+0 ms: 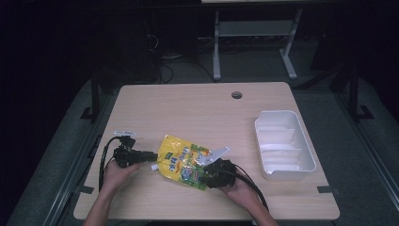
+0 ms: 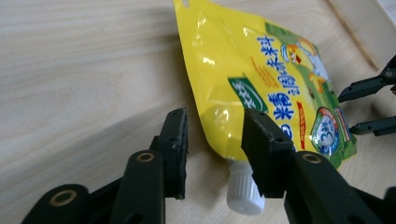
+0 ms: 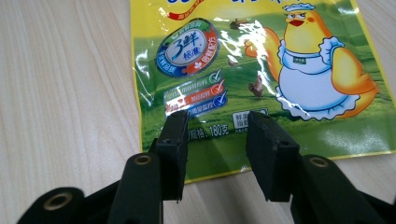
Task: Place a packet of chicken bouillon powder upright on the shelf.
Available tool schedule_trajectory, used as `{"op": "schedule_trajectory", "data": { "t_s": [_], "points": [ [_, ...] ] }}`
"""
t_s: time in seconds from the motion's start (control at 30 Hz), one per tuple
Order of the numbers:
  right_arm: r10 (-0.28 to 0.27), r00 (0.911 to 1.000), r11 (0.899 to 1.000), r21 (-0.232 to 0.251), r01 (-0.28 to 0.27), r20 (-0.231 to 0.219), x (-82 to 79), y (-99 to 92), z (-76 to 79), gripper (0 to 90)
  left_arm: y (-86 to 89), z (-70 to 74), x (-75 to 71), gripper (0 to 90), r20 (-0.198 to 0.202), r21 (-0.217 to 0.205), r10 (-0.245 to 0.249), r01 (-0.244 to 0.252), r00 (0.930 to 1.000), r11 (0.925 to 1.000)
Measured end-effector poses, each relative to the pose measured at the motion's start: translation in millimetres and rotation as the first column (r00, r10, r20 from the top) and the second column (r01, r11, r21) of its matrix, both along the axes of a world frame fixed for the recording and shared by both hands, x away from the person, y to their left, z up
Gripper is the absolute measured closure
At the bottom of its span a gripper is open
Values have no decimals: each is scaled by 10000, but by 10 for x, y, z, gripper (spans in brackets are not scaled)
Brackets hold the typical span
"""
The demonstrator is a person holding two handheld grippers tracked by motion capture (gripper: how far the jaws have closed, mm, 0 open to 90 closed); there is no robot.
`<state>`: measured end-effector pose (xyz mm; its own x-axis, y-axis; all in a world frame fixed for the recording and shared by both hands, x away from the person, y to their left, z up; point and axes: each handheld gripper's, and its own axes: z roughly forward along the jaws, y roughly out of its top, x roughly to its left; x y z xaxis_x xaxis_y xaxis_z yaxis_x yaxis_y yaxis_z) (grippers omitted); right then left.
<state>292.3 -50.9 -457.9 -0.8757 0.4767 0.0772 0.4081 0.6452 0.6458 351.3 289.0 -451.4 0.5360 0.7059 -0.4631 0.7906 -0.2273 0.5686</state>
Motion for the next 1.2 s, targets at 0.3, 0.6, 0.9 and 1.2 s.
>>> {"op": "schedule_trajectory", "data": {
  "t_s": [0.3, 0.6, 0.9, 1.2],
  "points": [
    [-78, 10000, 9999, 131, 78, -39, 2, -1, -16, 607, -95, -132, 90, 567, -625, -575, -201, 165, 9978, 9982],
    [-14, 10000, 9999, 129, 15, -66, 11, 1, -16, 613, -71, -103, 112, 797, -491, -1720, -227, 140, 9985, 9850],
    [-32, 10000, 9979, 643, 29, 50, 91, -124, 210, 445, -127, 201, 6, 900, 787, -2171, -802, 956, 9937, 9714],
    [-369, 9990, 9914, 1268, 336, 237, 317, -186, 564, 282, -265, 454, -111, 900, 1634, -1886, -1483, 1784, 9754, 9657]
  ]
}}
